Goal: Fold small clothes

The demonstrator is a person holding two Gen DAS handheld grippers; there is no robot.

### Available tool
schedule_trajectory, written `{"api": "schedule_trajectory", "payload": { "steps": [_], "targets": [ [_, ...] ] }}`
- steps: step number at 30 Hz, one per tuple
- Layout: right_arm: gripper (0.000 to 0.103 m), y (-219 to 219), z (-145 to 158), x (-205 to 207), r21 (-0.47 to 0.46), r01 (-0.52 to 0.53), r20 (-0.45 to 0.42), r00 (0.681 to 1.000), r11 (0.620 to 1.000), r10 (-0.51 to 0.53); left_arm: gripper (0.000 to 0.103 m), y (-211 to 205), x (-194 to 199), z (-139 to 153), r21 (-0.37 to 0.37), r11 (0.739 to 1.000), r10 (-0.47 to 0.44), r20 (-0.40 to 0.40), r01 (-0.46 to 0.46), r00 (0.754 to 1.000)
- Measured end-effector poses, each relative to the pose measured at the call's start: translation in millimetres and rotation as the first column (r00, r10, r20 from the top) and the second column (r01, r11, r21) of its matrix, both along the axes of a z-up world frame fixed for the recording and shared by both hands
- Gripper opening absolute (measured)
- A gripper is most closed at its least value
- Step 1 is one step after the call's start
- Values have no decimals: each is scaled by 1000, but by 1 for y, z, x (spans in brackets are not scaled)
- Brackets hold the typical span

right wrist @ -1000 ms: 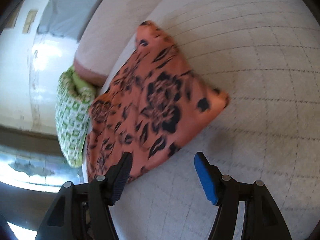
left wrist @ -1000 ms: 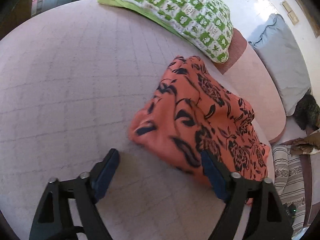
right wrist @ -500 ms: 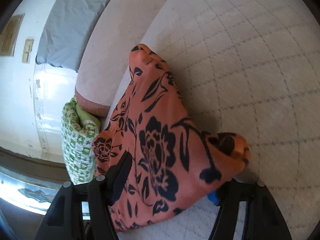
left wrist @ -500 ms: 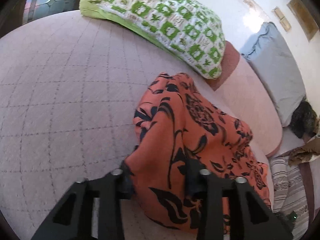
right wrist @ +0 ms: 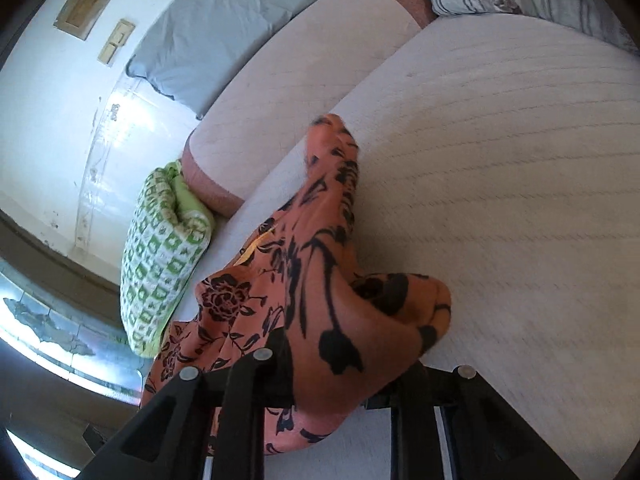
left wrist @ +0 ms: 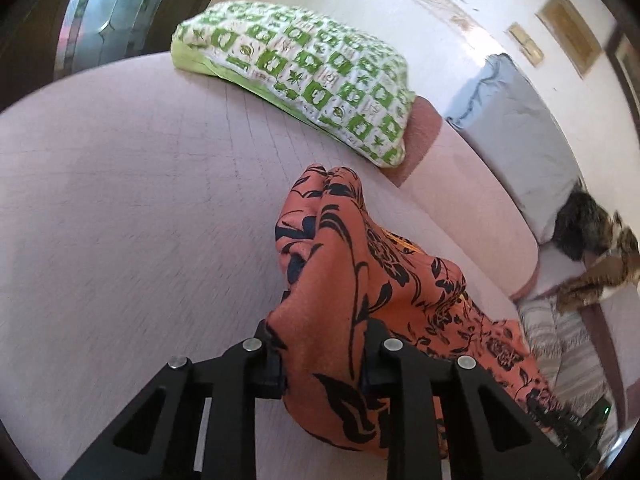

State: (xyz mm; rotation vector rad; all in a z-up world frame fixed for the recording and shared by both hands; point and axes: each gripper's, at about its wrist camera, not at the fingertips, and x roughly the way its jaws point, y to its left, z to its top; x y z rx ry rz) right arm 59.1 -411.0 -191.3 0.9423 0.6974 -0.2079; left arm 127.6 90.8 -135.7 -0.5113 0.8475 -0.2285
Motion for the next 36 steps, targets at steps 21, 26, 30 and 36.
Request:
{"api": "schedule_trajectory", "payload": {
  "steps": [21, 26, 30, 36],
  "targets": [
    [35, 4, 60, -93, -105, -48, 40, 998, 993, 53, 81, 45, 17, 32, 103, 993, 57, -51, -52, 997],
    [35, 68, 46, -27, -115, -276, 39, 959, 954, 282, 81, 32, 72, -17, -23, 997, 61, -206, -67, 977],
    [35, 116, 22, 18, -95, -418, 27, 906, 903, 422, 79, 23, 90, -37, -56, 996, 50, -241, -66, 969],
    [35, 156, -6, 81, -59, -491, 30, 870, 869, 493, 80, 1, 113, -25, -18, 1000, -21, -171, 18, 985]
  ]
}}
